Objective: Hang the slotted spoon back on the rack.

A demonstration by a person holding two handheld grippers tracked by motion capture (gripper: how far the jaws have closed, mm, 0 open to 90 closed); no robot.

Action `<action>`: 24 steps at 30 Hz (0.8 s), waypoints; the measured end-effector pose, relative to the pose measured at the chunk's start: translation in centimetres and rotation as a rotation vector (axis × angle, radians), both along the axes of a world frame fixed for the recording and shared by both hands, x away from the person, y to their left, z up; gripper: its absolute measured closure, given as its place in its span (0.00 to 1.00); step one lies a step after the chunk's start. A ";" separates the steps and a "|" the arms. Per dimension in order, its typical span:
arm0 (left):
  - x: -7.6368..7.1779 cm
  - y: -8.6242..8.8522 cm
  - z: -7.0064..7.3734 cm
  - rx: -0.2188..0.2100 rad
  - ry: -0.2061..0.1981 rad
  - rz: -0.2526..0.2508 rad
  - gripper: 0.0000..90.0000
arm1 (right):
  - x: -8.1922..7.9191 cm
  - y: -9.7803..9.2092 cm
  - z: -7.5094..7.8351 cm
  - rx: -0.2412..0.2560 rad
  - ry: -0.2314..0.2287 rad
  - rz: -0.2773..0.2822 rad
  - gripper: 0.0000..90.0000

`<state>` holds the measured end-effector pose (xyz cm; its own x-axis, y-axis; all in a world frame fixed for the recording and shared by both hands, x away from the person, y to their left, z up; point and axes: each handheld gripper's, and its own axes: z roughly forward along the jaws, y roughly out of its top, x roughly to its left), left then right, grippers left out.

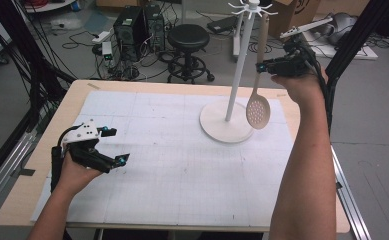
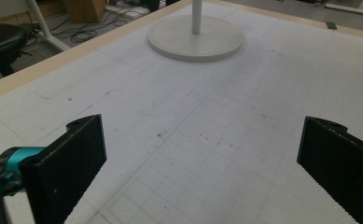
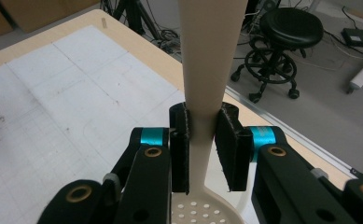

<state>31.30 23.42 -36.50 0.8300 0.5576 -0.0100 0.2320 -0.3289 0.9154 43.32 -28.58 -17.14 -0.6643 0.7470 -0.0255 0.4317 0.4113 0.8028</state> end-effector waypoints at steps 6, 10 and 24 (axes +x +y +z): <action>0.0 -0.1 -0.1 0.003 0.003 0.000 0.02 | 0.1 0.0 -0.1 -0.003 0.008 -0.011 0.85; 0.0 -0.1 -0.1 0.000 0.004 0.000 0.02 | 0.3 0.1 -0.3 -0.008 0.001 -0.024 0.84; -0.1 -0.1 -0.1 0.008 0.003 -0.001 0.02 | -1.6 -0.7 0.2 0.035 -0.062 0.023 0.66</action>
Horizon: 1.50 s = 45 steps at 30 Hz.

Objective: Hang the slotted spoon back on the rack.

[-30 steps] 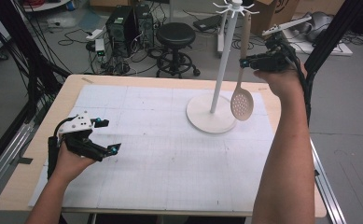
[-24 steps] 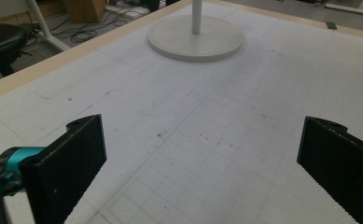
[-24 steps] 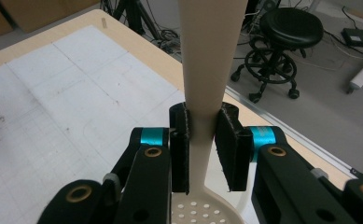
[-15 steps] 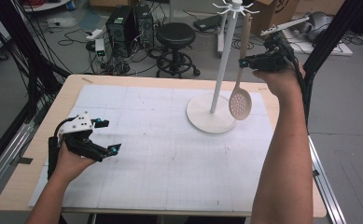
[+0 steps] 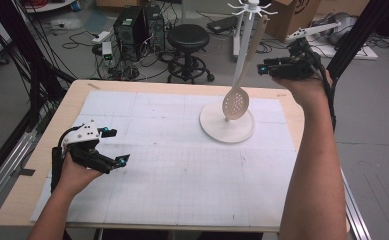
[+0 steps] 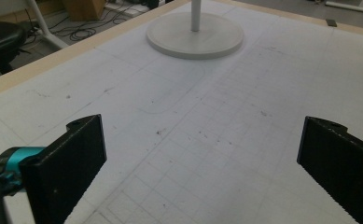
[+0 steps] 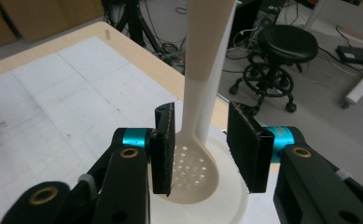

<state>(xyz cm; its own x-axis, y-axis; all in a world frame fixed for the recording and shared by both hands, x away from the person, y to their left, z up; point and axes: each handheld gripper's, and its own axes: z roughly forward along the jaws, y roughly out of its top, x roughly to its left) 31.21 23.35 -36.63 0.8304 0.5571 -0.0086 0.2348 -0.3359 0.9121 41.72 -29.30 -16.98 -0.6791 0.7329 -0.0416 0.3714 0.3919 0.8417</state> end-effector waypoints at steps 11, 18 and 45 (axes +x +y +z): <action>0.0 0.1 0.0 -0.006 0.000 0.000 0.02 | -2.6 -0.1 0.5 0.015 -0.076 0.038 0.53; 0.1 0.1 0.0 -0.011 0.002 -0.001 0.02 | -3.6 0.1 -0.5 0.011 -0.076 0.055 0.47; 0.1 0.0 0.1 -0.016 0.000 -0.004 0.02 | -7.8 0.2 -5.7 0.114 -0.112 0.100 0.27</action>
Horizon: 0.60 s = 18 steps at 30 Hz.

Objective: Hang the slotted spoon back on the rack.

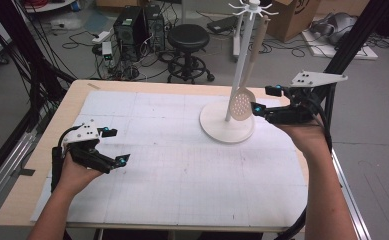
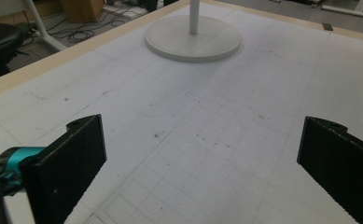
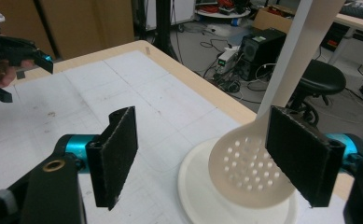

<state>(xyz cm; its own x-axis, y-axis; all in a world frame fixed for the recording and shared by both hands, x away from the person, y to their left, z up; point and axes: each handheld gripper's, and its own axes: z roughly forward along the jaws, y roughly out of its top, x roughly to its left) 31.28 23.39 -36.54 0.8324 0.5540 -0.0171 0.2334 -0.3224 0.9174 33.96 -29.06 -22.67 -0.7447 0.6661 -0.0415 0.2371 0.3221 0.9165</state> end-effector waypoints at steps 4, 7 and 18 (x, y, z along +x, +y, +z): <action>0.0 0.1 0.0 -0.005 0.006 0.000 0.02 | -0.7 -0.1 -1.1 0.028 -0.004 0.017 0.25; 0.0 0.1 -0.1 -0.005 0.008 -0.001 0.02 | -1.0 -0.1 -2.2 0.029 0.005 0.030 0.24; 0.1 0.2 -0.2 -0.011 0.017 -0.004 0.02 | -1.9 -0.6 -6.6 0.055 0.049 0.045 0.18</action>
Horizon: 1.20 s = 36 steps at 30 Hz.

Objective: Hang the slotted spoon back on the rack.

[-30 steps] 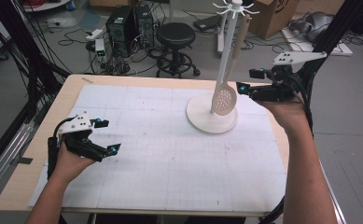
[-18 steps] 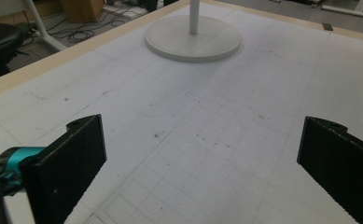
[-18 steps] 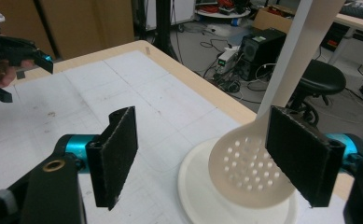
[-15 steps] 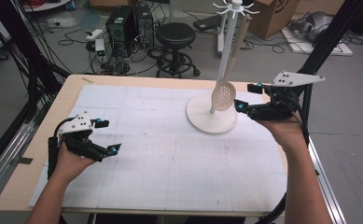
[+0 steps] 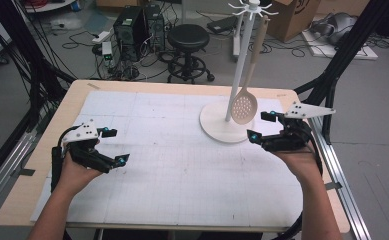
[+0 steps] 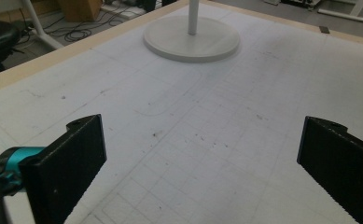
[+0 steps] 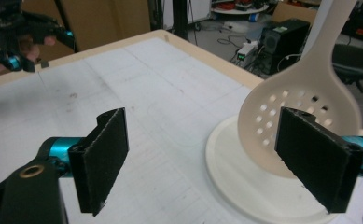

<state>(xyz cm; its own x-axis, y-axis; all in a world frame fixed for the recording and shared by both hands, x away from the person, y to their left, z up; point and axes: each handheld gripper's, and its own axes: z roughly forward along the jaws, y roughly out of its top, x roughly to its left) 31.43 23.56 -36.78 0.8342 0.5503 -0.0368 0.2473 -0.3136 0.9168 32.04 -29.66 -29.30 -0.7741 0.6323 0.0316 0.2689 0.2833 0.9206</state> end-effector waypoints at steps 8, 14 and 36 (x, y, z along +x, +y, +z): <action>0.0 0.0 -0.3 -0.008 0.011 -0.003 0.02 | -0.9 0.3 -3.3 -0.020 0.025 0.002 0.17; 0.0 0.0 -0.4 0.000 0.009 -0.001 0.02 | -1.7 1.0 -5.3 -0.043 0.044 0.017 0.14; 0.3 -0.2 -1.0 -0.002 0.027 0.002 0.02 | -1.6 0.3 -9.3 -0.043 0.155 0.030 0.12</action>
